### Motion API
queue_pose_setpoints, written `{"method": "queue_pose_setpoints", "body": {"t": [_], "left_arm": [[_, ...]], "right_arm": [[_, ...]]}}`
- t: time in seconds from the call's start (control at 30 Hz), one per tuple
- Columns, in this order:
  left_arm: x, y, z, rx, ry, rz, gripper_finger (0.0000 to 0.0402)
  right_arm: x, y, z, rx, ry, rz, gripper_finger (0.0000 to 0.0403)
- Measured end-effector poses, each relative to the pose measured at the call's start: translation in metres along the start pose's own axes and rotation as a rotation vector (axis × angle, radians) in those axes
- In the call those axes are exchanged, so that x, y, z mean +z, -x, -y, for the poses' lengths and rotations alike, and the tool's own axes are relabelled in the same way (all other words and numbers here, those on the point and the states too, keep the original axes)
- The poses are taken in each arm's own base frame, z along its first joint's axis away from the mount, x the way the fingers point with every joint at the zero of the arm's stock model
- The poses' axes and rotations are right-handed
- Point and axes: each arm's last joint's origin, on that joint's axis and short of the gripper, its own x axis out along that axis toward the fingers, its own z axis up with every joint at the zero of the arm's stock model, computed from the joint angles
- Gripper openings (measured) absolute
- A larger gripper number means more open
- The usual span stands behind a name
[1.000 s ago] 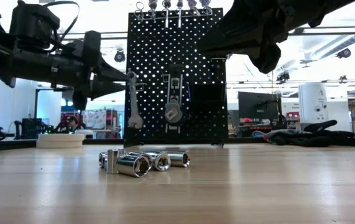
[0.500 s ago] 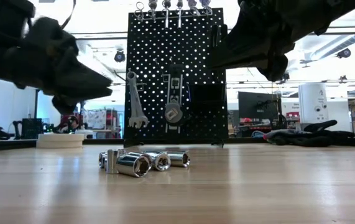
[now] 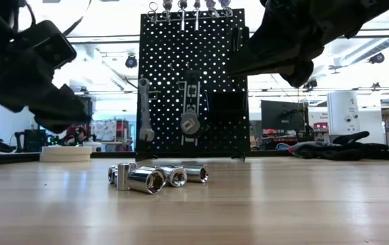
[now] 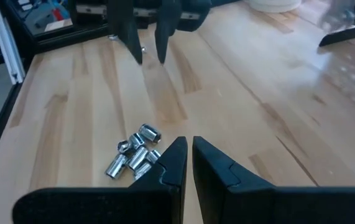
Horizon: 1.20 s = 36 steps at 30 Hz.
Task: Hang tools onto peg board
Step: Hang the wrench on the peg board
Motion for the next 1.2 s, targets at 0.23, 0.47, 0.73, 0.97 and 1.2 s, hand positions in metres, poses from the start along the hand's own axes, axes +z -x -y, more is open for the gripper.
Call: {"method": "queue_pose_setpoints", "body": {"t": [0.23, 0.47, 0.73, 0.97, 1.2], "left_arm": [[0.029, 0.004, 0.02, 0.215, -0.07, -0.363, 0.0114], [0.029, 0.019, 0.036, 0.256, -0.108, -0.486, 0.0114], [-0.002, 0.034, 0.04, 0.239, 0.013, -0.613, 0.0114], [-0.018, 0.053, 0.032, 0.179, 0.142, -0.713, 0.0114], [-0.016, 0.07, 0.024, 0.229, 0.179, -0.726, 0.0114]], "right_arm": [[0.0, 0.0, 0.0, 0.0, 0.007, 0.0, 0.0018], [0.0, 0.0, -0.001, 0.019, 0.011, -0.011, 0.0018], [-0.003, 0.001, -0.006, 0.188, 0.171, -0.085, 0.0018], [0.001, -0.001, -0.005, 0.19, 0.16, -0.058, 0.0018], [0.0, -0.004, -0.004, 0.183, 0.156, -0.053, 0.0018]]}}
